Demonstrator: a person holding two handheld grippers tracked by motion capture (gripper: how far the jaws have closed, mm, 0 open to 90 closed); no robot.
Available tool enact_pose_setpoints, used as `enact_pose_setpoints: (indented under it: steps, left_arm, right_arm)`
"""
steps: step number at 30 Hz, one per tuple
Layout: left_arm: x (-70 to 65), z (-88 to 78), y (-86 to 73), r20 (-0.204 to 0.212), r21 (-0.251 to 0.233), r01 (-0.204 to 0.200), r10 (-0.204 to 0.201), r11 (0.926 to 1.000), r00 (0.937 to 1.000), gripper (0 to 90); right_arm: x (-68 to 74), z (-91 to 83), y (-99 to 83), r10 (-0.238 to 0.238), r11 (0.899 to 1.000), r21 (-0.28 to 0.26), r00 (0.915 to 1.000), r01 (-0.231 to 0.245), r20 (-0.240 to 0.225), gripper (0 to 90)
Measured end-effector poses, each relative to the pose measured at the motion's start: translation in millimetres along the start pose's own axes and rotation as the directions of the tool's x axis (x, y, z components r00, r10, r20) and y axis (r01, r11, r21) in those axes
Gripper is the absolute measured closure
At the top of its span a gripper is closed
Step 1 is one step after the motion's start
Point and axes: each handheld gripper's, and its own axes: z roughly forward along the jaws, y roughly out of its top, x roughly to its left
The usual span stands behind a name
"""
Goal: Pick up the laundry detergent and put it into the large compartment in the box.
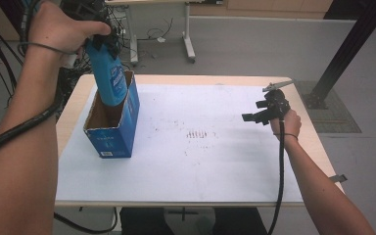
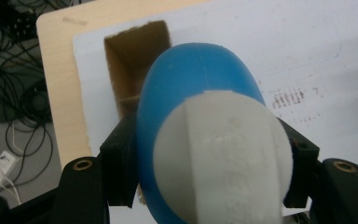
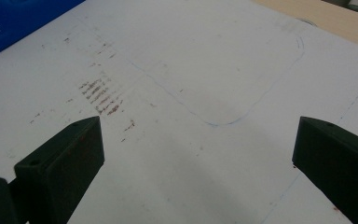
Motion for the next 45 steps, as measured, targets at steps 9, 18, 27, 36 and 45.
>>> enact_pose_setpoints:
  steps: [9, 18, 27, 36, 45]
  left_arm:
    - [17.8, 5.9, -3.7, -0.022, 0.008, 0.055, -0.055, 0.9984, 0.9982, 37.5]
    - [26.6, 20.2, -6.7, -0.032, 0.026, 0.076, -0.075, 0.9968, 0.9967, 37.5]
    - [28.9, 41.3, -14.9, -0.023, 0.056, 0.081, -0.08, 0.9951, 0.9965, 37.5]
    - [28.8, 64.9, -21.5, -0.009, 0.077, 0.088, -0.087, 0.9931, 0.9961, 37.5]
    - [29.5, 84.4, -28.0, -0.016, 0.092, 0.097, -0.096, 0.991, 0.9953, 37.5]
  right_arm:
    - [0.2, 0.0, 0.2, 0.0, 1.0, -0.002, 1.0, 0.0, 0.0, 1.9]
    - [-0.8, -1.2, -0.8, 0.005, 1.0, -0.004, 1.0, -0.005, 0.0, 1.9]
    - [-1.0, -1.3, -1.5, 0.013, 1.0, -0.002, 0.9999, -0.013, -0.004, 1.9]
    - [-0.2, -1.3, -1.0, 0.011, 1.0, 0.001, 0.9999, -0.011, -0.002, 1.9]
    - [-1.6, -2.4, -1.7, 0.009, 1.0, 0.001, 1.0, -0.009, 0.001, 1.9]
